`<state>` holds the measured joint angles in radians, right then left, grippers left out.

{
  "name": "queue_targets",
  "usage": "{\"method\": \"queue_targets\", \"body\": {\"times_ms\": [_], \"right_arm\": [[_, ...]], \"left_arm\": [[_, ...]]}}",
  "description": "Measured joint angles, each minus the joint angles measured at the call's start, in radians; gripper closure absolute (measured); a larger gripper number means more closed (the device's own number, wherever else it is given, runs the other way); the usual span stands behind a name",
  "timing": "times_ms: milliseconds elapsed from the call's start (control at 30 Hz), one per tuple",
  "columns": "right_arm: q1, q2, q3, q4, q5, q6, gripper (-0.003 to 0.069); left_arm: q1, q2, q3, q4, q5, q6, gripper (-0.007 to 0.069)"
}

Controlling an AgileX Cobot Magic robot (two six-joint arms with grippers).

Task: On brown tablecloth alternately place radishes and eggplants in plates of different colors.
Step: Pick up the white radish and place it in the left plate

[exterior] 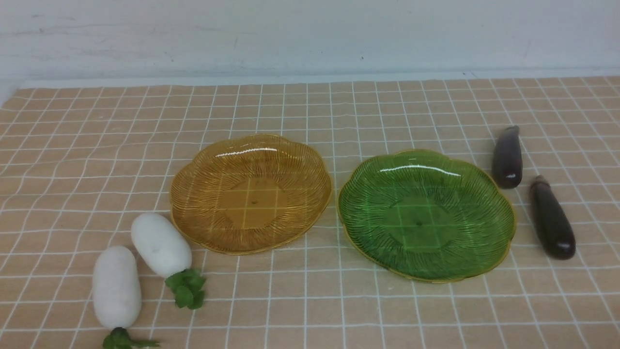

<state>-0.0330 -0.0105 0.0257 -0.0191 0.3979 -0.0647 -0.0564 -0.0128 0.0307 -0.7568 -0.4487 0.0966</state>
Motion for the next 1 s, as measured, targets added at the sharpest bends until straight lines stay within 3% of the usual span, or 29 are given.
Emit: {"method": "queue_targets", "body": {"times_ms": [167, 333, 500, 767, 900, 1000], "right_arm": [[0.000, 0.000, 0.002, 0.057, -0.037, 0.042, 0.0674], [0.000, 0.000, 0.003, 0.321, -0.211, 0.162, 0.0674], [0.000, 0.000, 0.003, 0.466, -0.323, 0.198, 0.0674], [0.000, 0.000, 0.003, 0.553, -0.363, 0.216, 0.0674], [0.000, 0.000, 0.004, 0.563, -0.370, 0.218, 0.0674], [0.000, 0.000, 0.004, 0.570, -0.362, 0.224, 0.0674]], "left_arm": [[0.000, -0.001, -0.011, 0.061, -0.039, -0.002, 0.0628], [0.000, 0.005, -0.153, 0.077, 0.046, 0.016, 0.0628], [0.000, 0.102, -0.330, 0.088, 0.298, 0.108, 0.0628], [0.000, 0.471, -0.620, 0.141, 0.819, 0.213, 0.0628], [0.000, 0.693, -0.706, 0.233, 1.006, 0.208, 0.0628], [0.000, 0.890, -0.748, 0.395, 1.145, 0.139, 0.0628]]}}
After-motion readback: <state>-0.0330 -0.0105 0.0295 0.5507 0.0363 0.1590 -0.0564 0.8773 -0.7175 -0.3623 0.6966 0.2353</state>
